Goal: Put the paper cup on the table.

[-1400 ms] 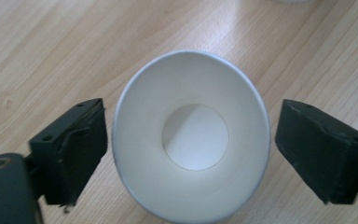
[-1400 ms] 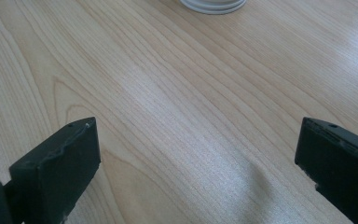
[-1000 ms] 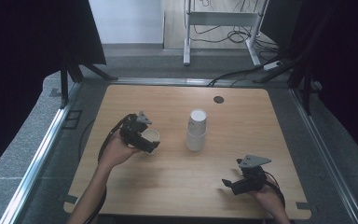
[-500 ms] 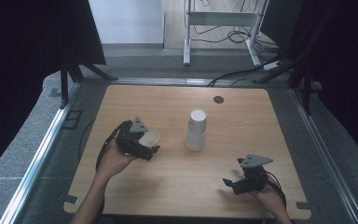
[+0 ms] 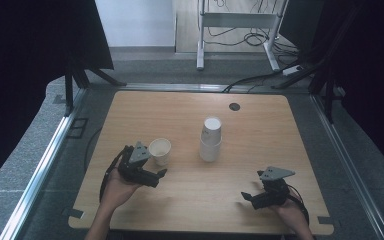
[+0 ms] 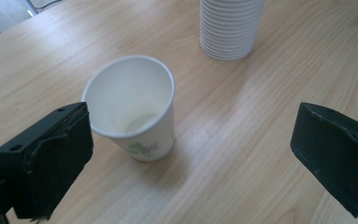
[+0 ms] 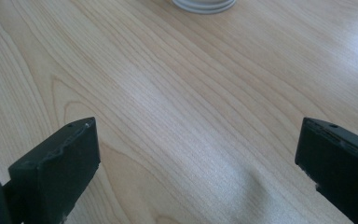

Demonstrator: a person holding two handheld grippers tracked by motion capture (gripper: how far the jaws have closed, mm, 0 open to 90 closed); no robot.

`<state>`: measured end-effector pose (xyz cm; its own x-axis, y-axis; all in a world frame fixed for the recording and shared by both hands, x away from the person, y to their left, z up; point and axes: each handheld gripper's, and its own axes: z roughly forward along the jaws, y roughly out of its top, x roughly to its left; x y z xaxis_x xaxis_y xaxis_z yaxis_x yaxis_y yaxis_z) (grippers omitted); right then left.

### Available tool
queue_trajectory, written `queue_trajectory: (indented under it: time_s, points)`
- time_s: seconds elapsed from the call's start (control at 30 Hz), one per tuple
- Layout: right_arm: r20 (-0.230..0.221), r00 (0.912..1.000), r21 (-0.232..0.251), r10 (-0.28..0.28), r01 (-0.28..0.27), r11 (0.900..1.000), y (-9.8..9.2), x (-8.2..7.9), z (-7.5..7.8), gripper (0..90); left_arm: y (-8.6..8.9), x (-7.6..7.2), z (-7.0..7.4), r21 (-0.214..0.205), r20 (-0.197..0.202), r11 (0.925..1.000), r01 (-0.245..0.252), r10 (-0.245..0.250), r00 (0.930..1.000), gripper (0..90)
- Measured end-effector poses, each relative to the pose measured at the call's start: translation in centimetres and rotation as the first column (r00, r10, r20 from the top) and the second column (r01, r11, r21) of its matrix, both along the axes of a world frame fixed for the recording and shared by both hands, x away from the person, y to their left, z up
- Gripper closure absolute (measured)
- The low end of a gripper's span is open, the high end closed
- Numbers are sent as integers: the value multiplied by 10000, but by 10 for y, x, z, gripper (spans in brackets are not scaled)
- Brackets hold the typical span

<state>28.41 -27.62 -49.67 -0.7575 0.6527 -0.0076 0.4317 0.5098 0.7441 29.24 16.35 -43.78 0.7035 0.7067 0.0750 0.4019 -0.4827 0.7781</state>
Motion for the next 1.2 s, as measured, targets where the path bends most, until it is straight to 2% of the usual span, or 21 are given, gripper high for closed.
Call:
queue_trajectory:
  time_s: [0.2,0.3,0.47,0.67,0.77,0.9,1.2]
  points:
    - [-124,9999,-162,-66,64,9998,-1,1,-6,0,3,-10,-19,-86,-41,9998,-187,186,9998,0]
    - [-134,9998,-242,-122,118,9996,-1,1,-7,0,5,-14,-27,-238,-105,9992,-305,303,9995,0]
    - [-185,9997,-246,-174,170,9996,-2,1,-8,0,5,-16,-39,-267,-163,9985,-469,465,9988,0]
    - [-281,9993,-352,-232,222,9991,-2,2,-12,0,2,-18,-53,-54,-355,9984,-563,561,9978,0]
    - [-300,9992,-420,-273,261,9988,-2,3,-15,0,-1,-18,-60,200,-557,9982,-565,575,9968,0]
    - [-380,9988,-469,-299,281,9985,-3,3,-16,0,-4,-18,-68,270,-864,9983,-518,539,9948,0]
    - [-501,9983,-558,-313,285,9980,-1,3,-20,0,-11,-18,-76,671,-1158,9969,-407,483,9921,0]
